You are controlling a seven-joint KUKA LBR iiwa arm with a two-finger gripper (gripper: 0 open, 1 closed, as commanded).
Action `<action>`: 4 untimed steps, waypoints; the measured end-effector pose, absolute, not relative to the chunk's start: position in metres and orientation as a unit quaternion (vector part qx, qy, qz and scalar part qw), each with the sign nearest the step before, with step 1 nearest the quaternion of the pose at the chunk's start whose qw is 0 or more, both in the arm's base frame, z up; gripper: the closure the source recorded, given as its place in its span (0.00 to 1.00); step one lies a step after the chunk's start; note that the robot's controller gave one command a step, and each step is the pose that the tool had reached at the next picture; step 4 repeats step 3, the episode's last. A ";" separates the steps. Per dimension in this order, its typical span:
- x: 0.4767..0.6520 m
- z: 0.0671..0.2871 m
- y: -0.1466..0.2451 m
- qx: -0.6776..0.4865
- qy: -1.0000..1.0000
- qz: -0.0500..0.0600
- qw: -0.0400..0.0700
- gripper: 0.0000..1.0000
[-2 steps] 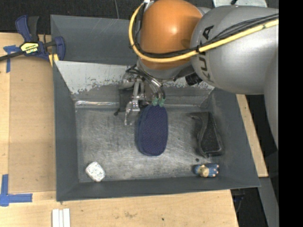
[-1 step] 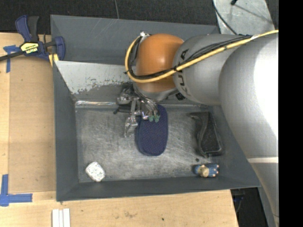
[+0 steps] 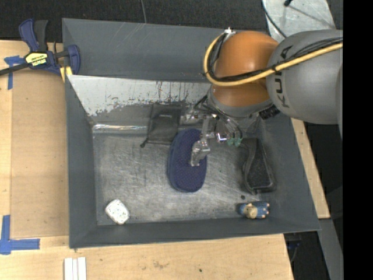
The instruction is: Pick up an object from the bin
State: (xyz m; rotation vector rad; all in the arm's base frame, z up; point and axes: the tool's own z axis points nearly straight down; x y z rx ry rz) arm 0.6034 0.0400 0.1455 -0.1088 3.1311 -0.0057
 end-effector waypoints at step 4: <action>0.596 0.225 0.045 -0.076 0.997 0.000 0.006 1.00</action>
Offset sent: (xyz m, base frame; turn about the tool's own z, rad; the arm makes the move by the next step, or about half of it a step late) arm 0.0049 0.0073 -0.0714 -0.0501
